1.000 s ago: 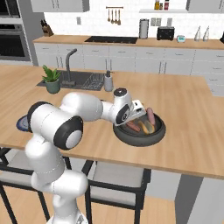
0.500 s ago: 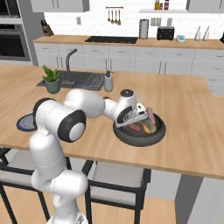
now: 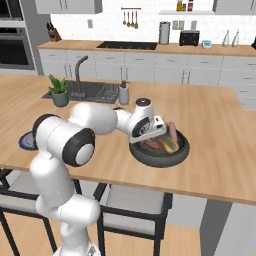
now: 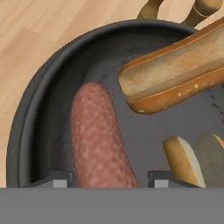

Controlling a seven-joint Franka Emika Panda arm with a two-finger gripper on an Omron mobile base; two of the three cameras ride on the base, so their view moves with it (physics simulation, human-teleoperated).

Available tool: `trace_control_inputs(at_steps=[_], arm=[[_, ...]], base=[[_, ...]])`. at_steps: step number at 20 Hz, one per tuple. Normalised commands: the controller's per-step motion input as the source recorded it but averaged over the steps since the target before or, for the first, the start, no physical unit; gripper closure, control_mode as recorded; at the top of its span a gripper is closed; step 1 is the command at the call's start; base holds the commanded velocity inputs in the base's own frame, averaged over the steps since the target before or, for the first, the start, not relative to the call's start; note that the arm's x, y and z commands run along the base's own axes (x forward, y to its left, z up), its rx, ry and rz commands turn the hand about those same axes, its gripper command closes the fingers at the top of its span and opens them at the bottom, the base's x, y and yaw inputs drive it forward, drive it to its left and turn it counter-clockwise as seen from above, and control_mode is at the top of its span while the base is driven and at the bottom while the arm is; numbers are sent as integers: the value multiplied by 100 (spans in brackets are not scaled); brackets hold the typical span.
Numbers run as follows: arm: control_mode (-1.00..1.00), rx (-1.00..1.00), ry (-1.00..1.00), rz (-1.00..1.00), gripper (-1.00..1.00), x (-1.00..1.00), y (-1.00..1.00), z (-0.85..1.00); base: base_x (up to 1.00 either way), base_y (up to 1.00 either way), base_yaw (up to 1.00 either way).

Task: Place one bun and one sausage from the bowl on each plate.

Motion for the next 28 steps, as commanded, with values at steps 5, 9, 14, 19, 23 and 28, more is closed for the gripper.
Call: trace_control_inputs(at_steps=[5,9,14,19,23,28], arm=[[-100,3,0,-7,100,-75,38,100],[-100,0,3,-4,100,-21,99,99],[-100,0,11,0,100,7,100,55],[-100,0,12,2,100,17,100,2],[-100,1,12,5,100,27,100,-10],[-100,3,10,7,100,22,100,-25]], base=[[0,0,0],[0,0,0],[0,0,0],[0,0,0],[0,0,0],[0,0,0]])
